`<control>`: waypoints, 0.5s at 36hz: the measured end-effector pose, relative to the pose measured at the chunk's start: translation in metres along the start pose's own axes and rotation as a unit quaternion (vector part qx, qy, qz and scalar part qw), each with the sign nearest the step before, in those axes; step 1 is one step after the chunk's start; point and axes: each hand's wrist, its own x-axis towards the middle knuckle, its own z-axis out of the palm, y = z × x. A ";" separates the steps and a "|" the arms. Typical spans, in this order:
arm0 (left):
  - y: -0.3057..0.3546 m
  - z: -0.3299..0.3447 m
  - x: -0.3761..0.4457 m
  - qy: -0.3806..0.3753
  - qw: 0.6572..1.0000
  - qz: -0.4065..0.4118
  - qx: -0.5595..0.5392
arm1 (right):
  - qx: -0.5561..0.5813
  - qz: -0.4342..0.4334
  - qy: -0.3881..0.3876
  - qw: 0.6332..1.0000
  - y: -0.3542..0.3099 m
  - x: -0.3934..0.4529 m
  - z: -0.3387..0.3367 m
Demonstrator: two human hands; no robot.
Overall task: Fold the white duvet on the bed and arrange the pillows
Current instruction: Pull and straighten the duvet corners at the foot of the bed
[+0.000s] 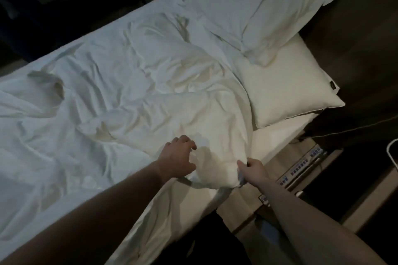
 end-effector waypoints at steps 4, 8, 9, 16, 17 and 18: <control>-0.005 0.001 -0.011 0.008 1.000 0.013 0.021 | 0.106 -0.077 0.163 0.978 -0.041 -0.020 -0.035; -0.002 -0.011 -0.020 0.079 0.997 0.013 0.013 | 0.135 -0.286 0.263 0.912 -0.114 -0.065 -0.081; 0.000 -0.016 -0.020 0.108 0.994 0.002 0.001 | 0.112 -0.338 0.269 0.895 -0.133 -0.082 -0.087; 0.020 -0.074 -0.015 0.285 0.956 0.018 -0.065 | 0.114 -0.421 0.269 0.859 -0.166 -0.128 -0.080; 0.020 -0.082 -0.014 0.282 0.955 0.009 -0.093 | 0.128 -0.410 0.269 0.862 -0.158 -0.123 -0.078; 0.020 -0.089 -0.015 0.286 0.951 0.009 -0.119 | 0.144 -0.395 0.271 0.866 -0.146 -0.120 -0.077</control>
